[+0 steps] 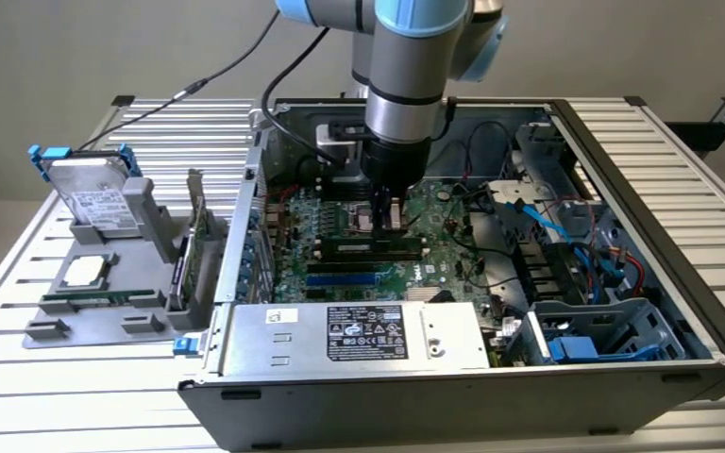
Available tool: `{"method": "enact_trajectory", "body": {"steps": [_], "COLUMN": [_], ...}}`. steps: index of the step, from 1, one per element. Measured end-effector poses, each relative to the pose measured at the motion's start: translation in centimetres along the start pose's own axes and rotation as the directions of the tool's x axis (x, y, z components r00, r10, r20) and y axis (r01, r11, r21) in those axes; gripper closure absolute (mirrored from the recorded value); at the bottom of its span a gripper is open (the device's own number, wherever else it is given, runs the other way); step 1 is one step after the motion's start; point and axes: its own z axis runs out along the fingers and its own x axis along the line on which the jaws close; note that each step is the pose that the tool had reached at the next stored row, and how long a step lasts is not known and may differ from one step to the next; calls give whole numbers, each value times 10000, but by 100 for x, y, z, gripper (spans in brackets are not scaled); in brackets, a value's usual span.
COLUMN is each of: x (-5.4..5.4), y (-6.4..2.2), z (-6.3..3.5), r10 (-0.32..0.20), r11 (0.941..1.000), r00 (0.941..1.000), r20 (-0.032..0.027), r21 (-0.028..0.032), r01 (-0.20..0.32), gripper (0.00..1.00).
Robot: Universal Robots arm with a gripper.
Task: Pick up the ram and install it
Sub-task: 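Insert the ram into the slot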
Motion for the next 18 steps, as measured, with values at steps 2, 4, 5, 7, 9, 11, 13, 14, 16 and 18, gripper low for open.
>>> {"method": "enact_trajectory", "body": {"steps": [2,4,5,7,9,11,13,14,16,18], "x": [-4,-10,-13,-13,-15,-16,-16,-17,-23,-24], "y": [-1,-1,-2,-2,-2,-3,-3,-3,-3,-1], "z": [7,17,20,21,22,25,25,25,25,16], "r10": [0,3,3,2,3,3,3,2,3,3], "r11": [10000,10000,10000,10000,10000,10000,10000,10000,10000,10000], "r00": [10000,10000,10000,10000,10000,10000,10000,10000,10000,10000], "r20": [2,1,0,-1,3,8,3,4,5,1], "r21": [1,1,0,0,1,3,2,2,2,0], "r01": [0,-3,-3,-2,-3,-3,-3,-2,-3,-3], "gripper": [86,86,86,86,86,84,72,72,60,55]}}
